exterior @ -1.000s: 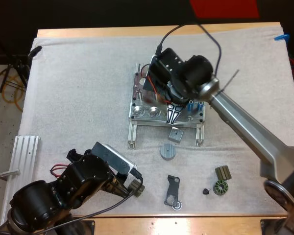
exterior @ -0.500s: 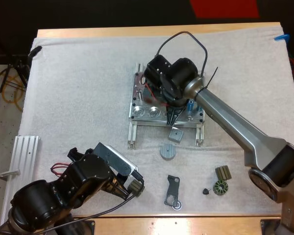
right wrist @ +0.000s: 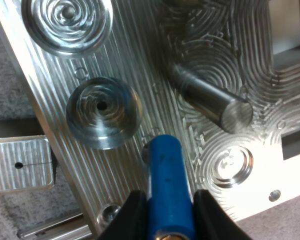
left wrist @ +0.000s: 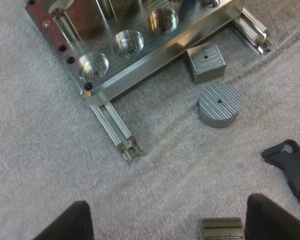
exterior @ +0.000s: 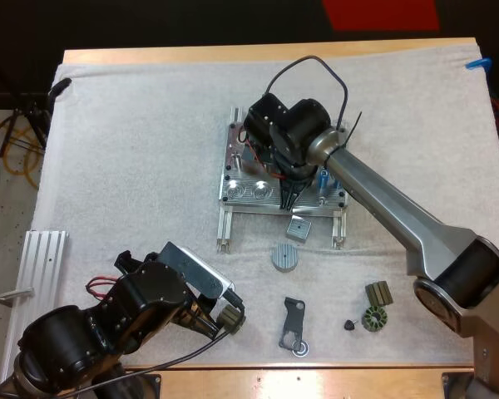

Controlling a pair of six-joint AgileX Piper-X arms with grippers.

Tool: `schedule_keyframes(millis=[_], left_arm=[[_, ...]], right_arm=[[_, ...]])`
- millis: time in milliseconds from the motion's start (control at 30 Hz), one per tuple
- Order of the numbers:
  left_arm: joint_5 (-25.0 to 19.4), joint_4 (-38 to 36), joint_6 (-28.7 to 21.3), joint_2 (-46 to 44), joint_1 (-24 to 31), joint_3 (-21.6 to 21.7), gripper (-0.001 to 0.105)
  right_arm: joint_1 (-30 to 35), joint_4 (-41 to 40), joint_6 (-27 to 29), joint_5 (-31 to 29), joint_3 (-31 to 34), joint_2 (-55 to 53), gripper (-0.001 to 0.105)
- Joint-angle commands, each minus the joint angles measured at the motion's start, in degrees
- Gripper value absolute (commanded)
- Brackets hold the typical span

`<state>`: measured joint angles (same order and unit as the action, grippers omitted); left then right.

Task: Load cells from right to left

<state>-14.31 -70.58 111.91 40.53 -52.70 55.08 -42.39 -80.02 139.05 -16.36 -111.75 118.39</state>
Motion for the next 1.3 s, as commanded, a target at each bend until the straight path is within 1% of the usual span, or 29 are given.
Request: schedule_keyframes(millis=[0, 767, 900, 1000, 1200, 1267], left_arm=[[-1.4, -0.4, 0.0, 0.0, -0.1, 0.2, 0.063], [-1.4, -0.4, 0.0, 0.0, -0.1, 0.2, 0.063], [-1.4, -0.4, 0.0, 0.0, -0.1, 0.2, 0.063], [-1.4, -0.4, 0.0, 0.0, -0.1, 0.2, 0.063], [-1.4, -0.2, 0.0, 0.0, -0.1, 0.2, 0.063], [-1.4, -0.2, 0.0, 0.0, -0.1, 0.2, 0.063]], right_arm=[[0.1, -0.1, 0.5, 0.1, -0.4, -0.3, 0.011], [0.5, -1.4, 0.5, -0.6, 0.3, 0.9, 0.011], [1.7, -1.4, -0.8, -0.6, 0.3, 0.9, 0.011], [1.9, -1.4, -1.7, 0.3, 0.3, 0.9, 0.011], [1.9, -0.9, -1.7, 1.3, 0.3, 0.9, 0.011], [1.9, -1.0, -2.2, 3.0, 0.3, 0.9, 0.011]])
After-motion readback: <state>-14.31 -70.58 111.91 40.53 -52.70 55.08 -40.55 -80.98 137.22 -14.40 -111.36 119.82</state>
